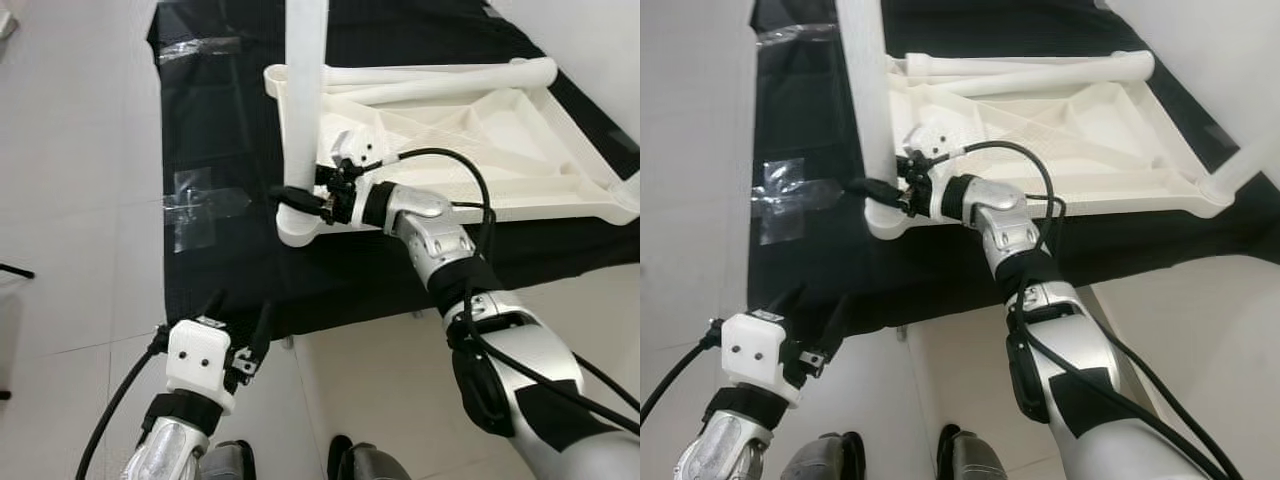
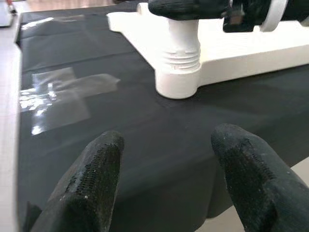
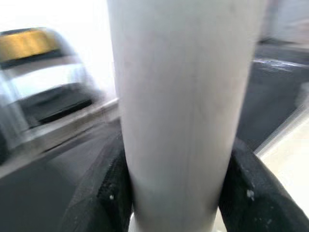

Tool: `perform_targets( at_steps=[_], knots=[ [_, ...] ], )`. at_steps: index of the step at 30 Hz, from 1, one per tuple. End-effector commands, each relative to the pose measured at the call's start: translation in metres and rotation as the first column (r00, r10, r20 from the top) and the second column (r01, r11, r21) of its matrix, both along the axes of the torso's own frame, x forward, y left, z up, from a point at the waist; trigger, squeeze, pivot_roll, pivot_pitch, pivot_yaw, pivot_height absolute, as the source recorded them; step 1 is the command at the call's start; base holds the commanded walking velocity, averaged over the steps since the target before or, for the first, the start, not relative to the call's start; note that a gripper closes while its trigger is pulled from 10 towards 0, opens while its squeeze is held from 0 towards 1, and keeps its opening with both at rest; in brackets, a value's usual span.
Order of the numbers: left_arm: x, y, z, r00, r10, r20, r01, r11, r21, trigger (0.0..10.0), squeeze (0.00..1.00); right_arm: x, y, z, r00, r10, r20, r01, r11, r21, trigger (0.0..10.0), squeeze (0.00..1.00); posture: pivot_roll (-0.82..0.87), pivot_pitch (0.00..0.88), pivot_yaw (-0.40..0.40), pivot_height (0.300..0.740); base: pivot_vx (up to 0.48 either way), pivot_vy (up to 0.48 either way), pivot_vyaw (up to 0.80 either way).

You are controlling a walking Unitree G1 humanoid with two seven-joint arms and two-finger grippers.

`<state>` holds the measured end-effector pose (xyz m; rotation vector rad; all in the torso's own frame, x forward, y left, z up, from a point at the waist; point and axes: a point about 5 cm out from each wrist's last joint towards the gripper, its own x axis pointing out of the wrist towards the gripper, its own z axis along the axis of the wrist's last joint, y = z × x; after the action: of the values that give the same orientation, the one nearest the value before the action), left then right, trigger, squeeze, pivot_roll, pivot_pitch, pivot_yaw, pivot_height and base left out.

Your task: Building children table

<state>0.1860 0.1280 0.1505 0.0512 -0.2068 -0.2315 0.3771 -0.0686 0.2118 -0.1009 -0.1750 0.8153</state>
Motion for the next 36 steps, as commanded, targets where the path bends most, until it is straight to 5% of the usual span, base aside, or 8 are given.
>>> perform_targets(
  at_steps=[1,13,16,19,25,26,34,36],
  knots=[
    [-0.002,0.000,0.001,1.000,-0.001,-0.009,0.001,1.000,0.000,10.0,0.00,-0.001,-0.006,-0.023,0.991,-0.091,-0.102,0.086,0.995,-0.056,0.0,0.00,0.21,0.268,-0.080,0.740,0.000,0.000,0.00],
    [0.000,0.002,-0.002,1.000,0.004,-0.027,-0.005,1.000,-0.026,10.0,0.00,-0.003,0.012,-0.020,0.973,-0.202,-0.112,0.200,0.979,-0.032,0.0,0.00,0.19,0.256,-0.081,0.740,0.000,0.000,0.00],
    [0.000,0.001,-0.002,1.000,0.005,-0.029,-0.006,1.000,-0.028,10.0,0.00,-0.003,0.017,-0.010,0.990,-0.120,-0.073,0.118,0.993,-0.032,10.0,0.06,0.19,0.257,-0.081,0.740,0.000,0.000,0.00],
    [0.000,0.001,-0.002,1.000,0.003,-0.031,-0.004,1.000,-0.029,10.0,0.00,-0.014,0.024,0.003,0.999,0.050,-0.020,-0.051,0.999,-0.018,10.0,1.00,0.19,0.258,-0.079,0.740,0.000,0.000,0.00],
    [0.000,-0.001,-0.003,0.999,0.000,-0.036,-0.002,0.999,-0.035,10.0,0.00,-0.023,0.019,0.028,0.947,0.305,0.102,-0.302,0.952,-0.042,10.0,1.00,0.19,0.259,-0.083,0.740,0.000,0.000,0.00],
    [0.001,-0.003,-0.004,0.999,-0.003,-0.039,0.001,0.999,-0.040,10.0,0.00,-0.021,0.013,0.039,0.912,0.391,0.126,-0.382,0.919,-0.095,10.0,0.00,0.19,0.259,-0.092,0.740,0.000,0.000,0.00],
    [0.000,-0.005,-0.006,0.999,-0.001,-0.043,-0.001,0.999,-0.043,10.0,0.00,-0.012,0.017,0.047,0.869,0.483,0.105,-0.469,0.873,-0.135,10.0,0.00,0.20,0.257,-0.098,0.740,0.000,0.000,0.00],
    [-0.001,-0.005,-0.007,0.999,-0.001,-0.046,-0.001,0.999,-0.042,10.0,0.00,-0.011,0.023,0.050,0.841,0.534,0.086,-0.523,0.843,-0.124,1.8,0.00,0.22,0.247,-0.099,0.740,0.000,0.000,0.00]
  ],
)
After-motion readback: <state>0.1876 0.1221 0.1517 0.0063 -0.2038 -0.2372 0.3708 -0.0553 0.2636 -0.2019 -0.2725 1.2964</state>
